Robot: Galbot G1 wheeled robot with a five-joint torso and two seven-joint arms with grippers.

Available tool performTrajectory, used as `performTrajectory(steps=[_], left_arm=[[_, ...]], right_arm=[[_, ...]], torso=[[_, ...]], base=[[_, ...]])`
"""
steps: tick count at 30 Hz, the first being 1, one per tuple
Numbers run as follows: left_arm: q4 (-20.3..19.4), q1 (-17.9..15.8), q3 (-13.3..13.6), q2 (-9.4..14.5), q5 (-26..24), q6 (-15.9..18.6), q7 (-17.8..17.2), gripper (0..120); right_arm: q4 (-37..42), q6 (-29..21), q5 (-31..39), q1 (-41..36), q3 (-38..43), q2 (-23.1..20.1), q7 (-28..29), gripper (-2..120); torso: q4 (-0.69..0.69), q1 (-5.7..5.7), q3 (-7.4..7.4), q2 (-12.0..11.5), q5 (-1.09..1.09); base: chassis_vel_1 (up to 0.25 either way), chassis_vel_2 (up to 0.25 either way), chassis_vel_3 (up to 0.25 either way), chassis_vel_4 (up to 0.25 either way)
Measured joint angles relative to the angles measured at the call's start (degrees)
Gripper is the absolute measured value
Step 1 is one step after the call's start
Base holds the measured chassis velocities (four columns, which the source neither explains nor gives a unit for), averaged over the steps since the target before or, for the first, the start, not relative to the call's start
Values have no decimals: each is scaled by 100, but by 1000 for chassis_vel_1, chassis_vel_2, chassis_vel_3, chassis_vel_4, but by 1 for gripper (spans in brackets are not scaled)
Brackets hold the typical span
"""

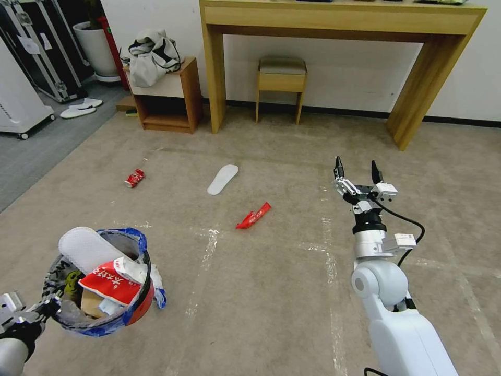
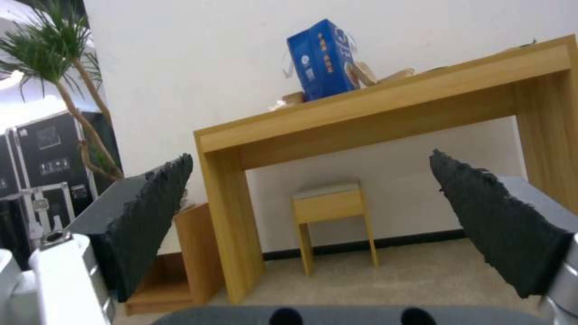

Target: Pick up the trash bin and place the garbage on the floor into it.

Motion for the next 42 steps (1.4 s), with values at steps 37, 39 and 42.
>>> performTrajectory(steps=[37, 39, 42], left_arm=[[32, 20, -76, 62, -49, -41, -21, 1], [32, 26, -80, 70, -56, -41, -23, 1], [33, 30, -93, 76, -73, -41, -23, 1]], right_arm=[[-57, 43, -108, 23, -111, 0, -8, 100], [-57, 41, -111, 22, -123, 1, -8, 100], [-54, 41, -113, 14, -132, 2, -8, 100]], torso=[[0, 0, 0, -1, 0], [0, 0, 1, -1, 1], [0, 0, 0, 0, 0]], base=[[-134, 133, 137, -131], [-116, 118, 132, -121], [-116, 123, 141, -125]])
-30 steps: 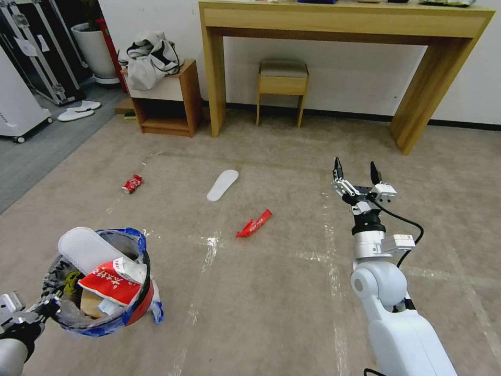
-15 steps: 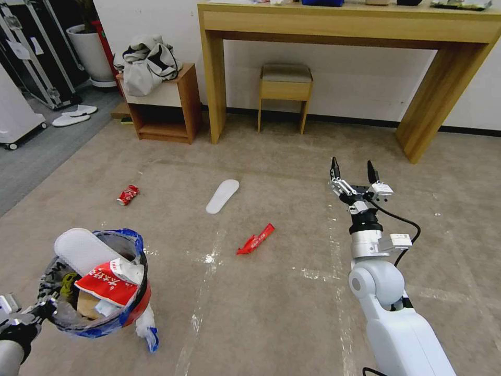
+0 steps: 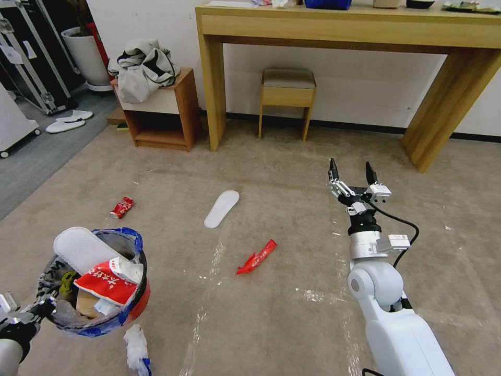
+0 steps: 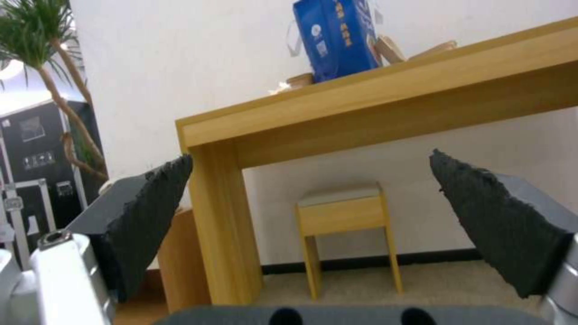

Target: Pick up the trash bin and place the garbage on the floor into it.

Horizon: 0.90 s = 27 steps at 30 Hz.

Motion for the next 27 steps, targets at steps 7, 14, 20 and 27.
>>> performTrajectory(steps=[7, 14, 20, 27], left_arm=[[-2, 2, -17, 5, -22, 0, -4, 1], [-2, 9, -63, 39, -67, 0, -9, 1], [4, -16, -60, 42, -86, 0, -25, 1], [8, -20, -57, 41, -89, 0, -30, 1]], right_arm=[[4, 0, -8, -17, -4, 4, 0, 100], [-6, 4, -28, -19, -11, 11, 0, 100], [-8, 22, -48, -32, -3, -7, 0, 100], [-12, 48, -59, -66, -2, -3, -2, 100]], torso=[[-1, 0, 0, 0, 0], [0, 0, 0, 0, 0], [0, 0, 0, 0, 0], [0, 1, 1, 0, 1]], base=[[-132, 133, 131, -130], [-127, 122, 124, -119], [-122, 121, 126, -134], [-104, 104, 95, -123]])
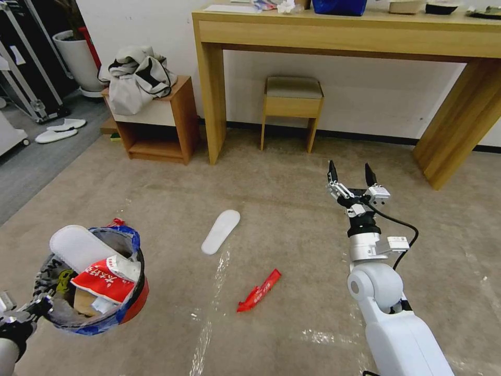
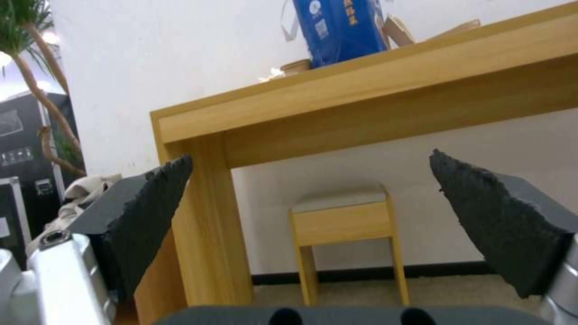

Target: Pick up the trash bin and place the garbage on the floor into it.

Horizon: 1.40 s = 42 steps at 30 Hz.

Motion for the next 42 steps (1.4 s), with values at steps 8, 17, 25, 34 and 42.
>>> performTrajectory(steps=[8, 17, 25, 34, 42], left_arm=[[25, 13, -14, -2, -3, 0, 2, 1], [40, -13, 0, 1, -2, -2, 5, 1], [46, -13, 4, 8, 0, -5, 6, 1], [58, -19, 10, 7, 2, -5, 7, 1], [38, -5, 16, 12, 3, -6, 8, 1]], right_arm=[[-8, 1, -23, 0, -27, 23, -4, 100], [-18, 10, -28, -10, -19, 18, -5, 100], [-33, 23, -34, -14, -26, 22, -5, 100], [-29, 23, -28, -30, -34, 20, -10, 100], [17, 23, -27, -44, -37, 11, -16, 100]], torso=[[1, 0, -1, 0, -1], [0, 0, 0, 0, 0], [0, 0, 0, 0, 0], [0, 0, -1, 0, 0], [0, 0, -1, 0, 0]], base=[[-73, 85, 78, -80], [-98, 79, 81, -100], [-73, 81, 89, -80], [-6, 6, 6, -5], [0, 0, 0, 0]])
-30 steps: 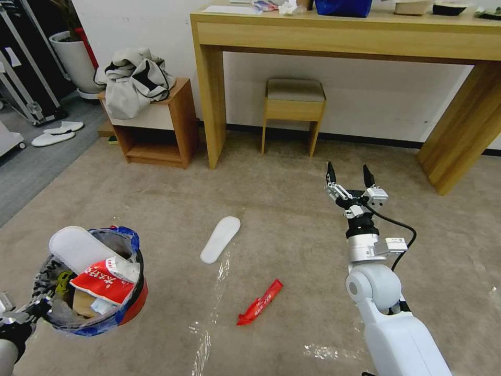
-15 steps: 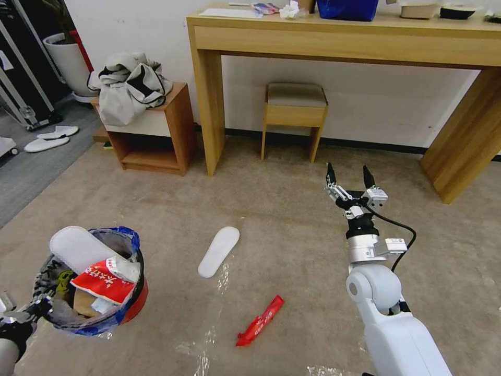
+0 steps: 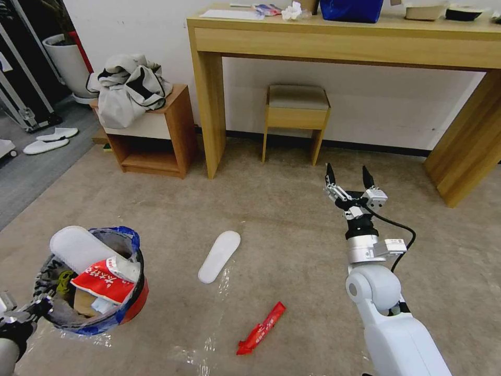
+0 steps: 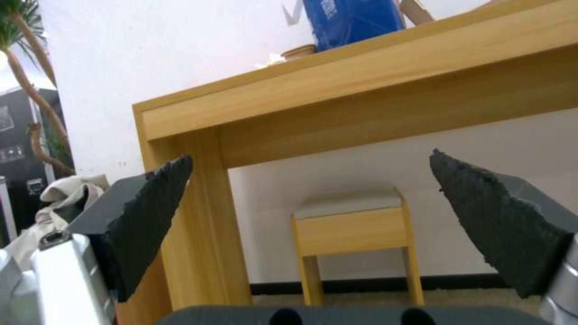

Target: Pick up the trash bin and place the garbage on the floor into it.

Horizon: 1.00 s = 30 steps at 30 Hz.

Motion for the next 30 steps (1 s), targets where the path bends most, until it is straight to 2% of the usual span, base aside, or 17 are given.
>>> performTrajectory(steps=[30], left_arm=[[-87, 42, -7, 8, -8, 0, -3, 1]], right_arm=[[60, -31, -3, -55, 26, -10, -41, 100]], torso=[[0, 0, 0, 0, 0]], base=[[0, 0, 0, 0]])
